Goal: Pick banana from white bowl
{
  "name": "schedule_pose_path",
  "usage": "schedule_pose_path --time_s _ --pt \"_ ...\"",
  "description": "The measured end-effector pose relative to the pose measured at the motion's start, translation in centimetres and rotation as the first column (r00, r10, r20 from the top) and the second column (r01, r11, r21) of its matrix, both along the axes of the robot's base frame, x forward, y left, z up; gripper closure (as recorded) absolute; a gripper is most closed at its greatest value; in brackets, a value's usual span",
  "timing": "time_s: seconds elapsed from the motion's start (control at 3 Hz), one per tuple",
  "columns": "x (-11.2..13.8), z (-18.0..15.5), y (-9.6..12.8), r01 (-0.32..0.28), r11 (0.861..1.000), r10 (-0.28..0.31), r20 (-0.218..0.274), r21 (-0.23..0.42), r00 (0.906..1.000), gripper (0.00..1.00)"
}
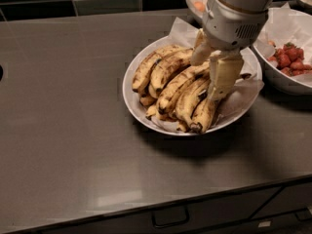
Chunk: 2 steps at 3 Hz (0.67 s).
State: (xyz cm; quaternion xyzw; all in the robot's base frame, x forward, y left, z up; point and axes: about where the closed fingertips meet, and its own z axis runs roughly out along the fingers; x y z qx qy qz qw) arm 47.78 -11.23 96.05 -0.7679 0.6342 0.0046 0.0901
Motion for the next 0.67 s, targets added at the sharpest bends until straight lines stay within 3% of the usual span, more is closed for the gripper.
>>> schedule_pose_path --time_s 0.67 --pt "0.25 0.3 0.08 -0.002 1.0 0.002 0.004 -0.005 1.0 0.41"
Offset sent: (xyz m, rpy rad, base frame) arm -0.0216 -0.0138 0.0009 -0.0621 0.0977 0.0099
